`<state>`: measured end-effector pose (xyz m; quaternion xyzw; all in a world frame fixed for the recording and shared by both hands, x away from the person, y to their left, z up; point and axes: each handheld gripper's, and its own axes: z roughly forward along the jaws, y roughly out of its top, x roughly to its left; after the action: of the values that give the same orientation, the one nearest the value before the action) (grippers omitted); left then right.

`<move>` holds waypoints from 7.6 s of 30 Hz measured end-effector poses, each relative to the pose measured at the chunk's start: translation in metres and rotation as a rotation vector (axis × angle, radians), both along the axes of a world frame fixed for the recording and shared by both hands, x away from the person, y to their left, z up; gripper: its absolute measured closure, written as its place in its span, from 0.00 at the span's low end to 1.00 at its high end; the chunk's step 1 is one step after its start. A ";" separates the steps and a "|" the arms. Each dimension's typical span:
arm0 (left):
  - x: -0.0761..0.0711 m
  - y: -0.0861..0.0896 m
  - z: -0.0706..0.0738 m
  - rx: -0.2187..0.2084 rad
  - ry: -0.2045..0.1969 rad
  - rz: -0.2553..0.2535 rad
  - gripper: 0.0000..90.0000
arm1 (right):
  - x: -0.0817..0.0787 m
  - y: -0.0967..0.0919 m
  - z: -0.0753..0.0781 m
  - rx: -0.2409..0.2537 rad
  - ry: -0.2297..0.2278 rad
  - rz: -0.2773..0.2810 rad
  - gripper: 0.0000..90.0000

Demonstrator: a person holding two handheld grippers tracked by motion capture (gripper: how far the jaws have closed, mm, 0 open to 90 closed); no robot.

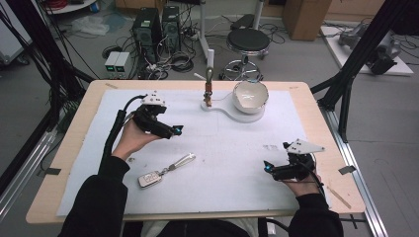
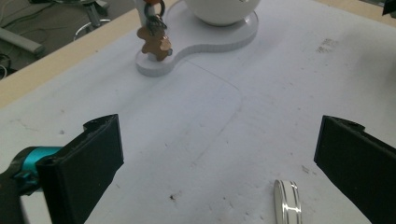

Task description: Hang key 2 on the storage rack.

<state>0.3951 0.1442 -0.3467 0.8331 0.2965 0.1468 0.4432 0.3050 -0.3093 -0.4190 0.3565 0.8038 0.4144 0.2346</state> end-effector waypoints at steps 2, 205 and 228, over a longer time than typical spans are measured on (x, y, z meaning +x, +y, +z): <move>-0.003 -0.001 -0.003 0.017 0.005 -0.012 0.02 | 0.000 0.000 0.000 0.000 -0.001 -0.001 0.01; 0.161 -0.076 0.087 -0.150 -0.150 0.339 0.83 | -0.005 0.000 0.005 0.050 -0.010 0.036 0.01; 0.169 -0.081 0.080 -0.221 -0.140 0.348 0.83 | -0.006 -0.002 0.005 0.044 -0.018 0.030 0.01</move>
<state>0.5637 0.0629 -0.2663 0.7034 0.4187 0.2455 0.5193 0.2990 -0.3112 -0.4141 0.3455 0.7976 0.4389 0.2277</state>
